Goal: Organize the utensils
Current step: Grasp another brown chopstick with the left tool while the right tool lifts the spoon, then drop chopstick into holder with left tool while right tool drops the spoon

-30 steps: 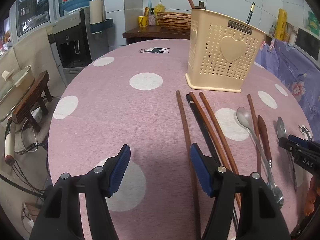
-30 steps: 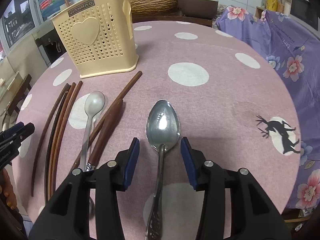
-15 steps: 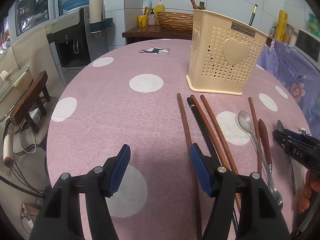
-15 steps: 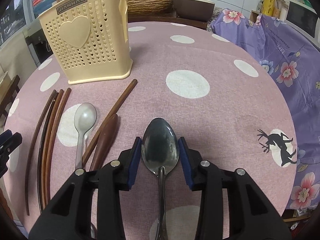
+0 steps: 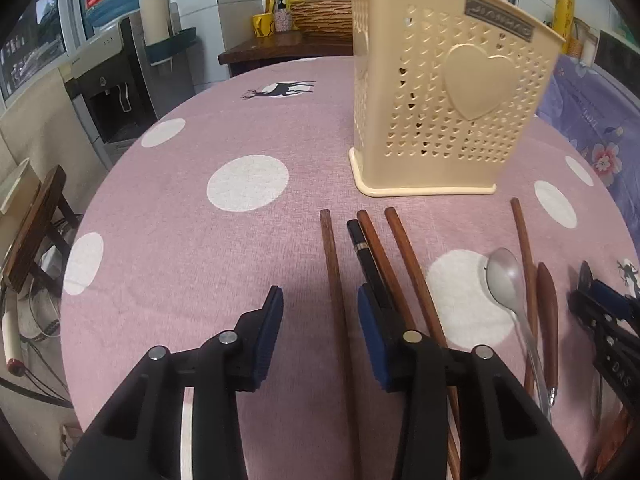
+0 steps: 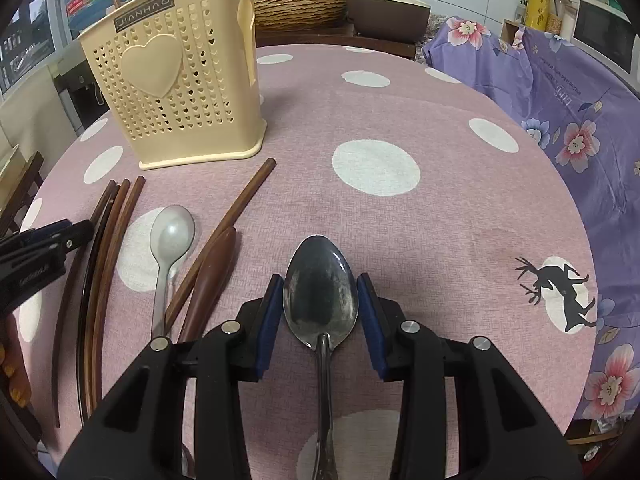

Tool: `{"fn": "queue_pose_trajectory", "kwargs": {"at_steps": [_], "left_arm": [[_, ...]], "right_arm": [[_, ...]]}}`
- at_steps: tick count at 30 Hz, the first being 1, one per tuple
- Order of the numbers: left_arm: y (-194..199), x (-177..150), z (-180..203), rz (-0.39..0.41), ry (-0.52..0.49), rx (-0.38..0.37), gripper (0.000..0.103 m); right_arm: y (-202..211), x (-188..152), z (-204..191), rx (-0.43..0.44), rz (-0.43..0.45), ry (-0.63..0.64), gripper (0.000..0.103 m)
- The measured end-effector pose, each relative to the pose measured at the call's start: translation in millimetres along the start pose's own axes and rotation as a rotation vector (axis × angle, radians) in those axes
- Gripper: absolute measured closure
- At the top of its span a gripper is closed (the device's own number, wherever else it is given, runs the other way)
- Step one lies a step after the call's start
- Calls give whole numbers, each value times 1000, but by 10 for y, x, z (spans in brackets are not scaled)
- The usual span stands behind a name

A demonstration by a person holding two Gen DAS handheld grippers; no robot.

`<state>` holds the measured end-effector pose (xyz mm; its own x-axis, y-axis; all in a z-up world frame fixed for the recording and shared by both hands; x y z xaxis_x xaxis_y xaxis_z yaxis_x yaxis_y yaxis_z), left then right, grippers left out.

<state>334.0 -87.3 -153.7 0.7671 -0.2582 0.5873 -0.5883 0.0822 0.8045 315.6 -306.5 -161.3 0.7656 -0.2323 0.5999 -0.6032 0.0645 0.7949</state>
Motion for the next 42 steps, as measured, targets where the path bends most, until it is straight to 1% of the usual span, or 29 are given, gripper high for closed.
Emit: {"fn": "queue_pose_trajectory", "kwargs": {"at_steps": [3, 6, 7, 8, 10, 14, 17, 20, 22, 24, 27, 30, 34, 38, 41, 42], "left_arm": [[-74, 61, -40, -14, 13, 4, 71], [-111, 113, -23, -21, -2, 16, 76], [-120, 133, -7, -20, -10, 21, 81], [-123, 142, 15, -21, -13, 25, 84], [-128, 160, 44, -28, -14, 35, 94], [-125, 179, 65, -30, -1, 39, 95], [-93, 203, 56, -24, 21, 11, 95], [88, 295, 13, 28, 30, 7, 95], [279, 386, -18, 77, 46, -13, 95], [484, 475, -50, 122, 60, -33, 95], [890, 607, -109, 220, 61, -40, 95], [1222, 690, -145, 301, 58, -41, 95], [1446, 761, -208, 353, 66, -48, 95], [1565, 789, -306, 387, 91, -49, 95], [1663, 785, -360, 403, 112, -69, 95], [1701, 796, -372, 416, 111, -63, 95]], "right_arm": [[-1, -1, 2, -1, 0, 0, 65], [0, -3, 5, -3, 0, -3, 65], [0, -2, 6, -4, 0, -4, 65], [-2, 0, 4, -4, 0, -5, 65], [-3, 2, 7, -4, 0, -8, 65], [-4, 14, 14, 7, -4, -22, 65], [31, 48, 47, 46, 3, -52, 65], [157, 124, 64, 93, 21, -73, 65], [297, 195, 65, 127, 42, -81, 65], [440, 266, 68, 140, 65, -78, 65], [712, 375, 60, 179, 106, -77, 65], [929, 438, 69, 200, 138, -77, 65], [1173, 505, 73, 205, 187, -66, 65], [1273, 528, 41, 214, 207, -57, 65], [1369, 562, 23, 228, 239, -62, 65], [1392, 576, 25, 231, 252, -65, 65]]}}
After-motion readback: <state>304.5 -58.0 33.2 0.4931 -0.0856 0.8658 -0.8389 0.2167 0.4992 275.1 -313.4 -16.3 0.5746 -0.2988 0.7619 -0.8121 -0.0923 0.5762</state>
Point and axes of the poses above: each gripper's, at about its wrist camera, not at the fingertips, and y roughly against the way its jaws point, z to its right, x to its top, the point moved 9 cm from there along -y, roughly the way its jaws point, and after that the axes turned 6 degrees about -y, right-handed, at the moved point
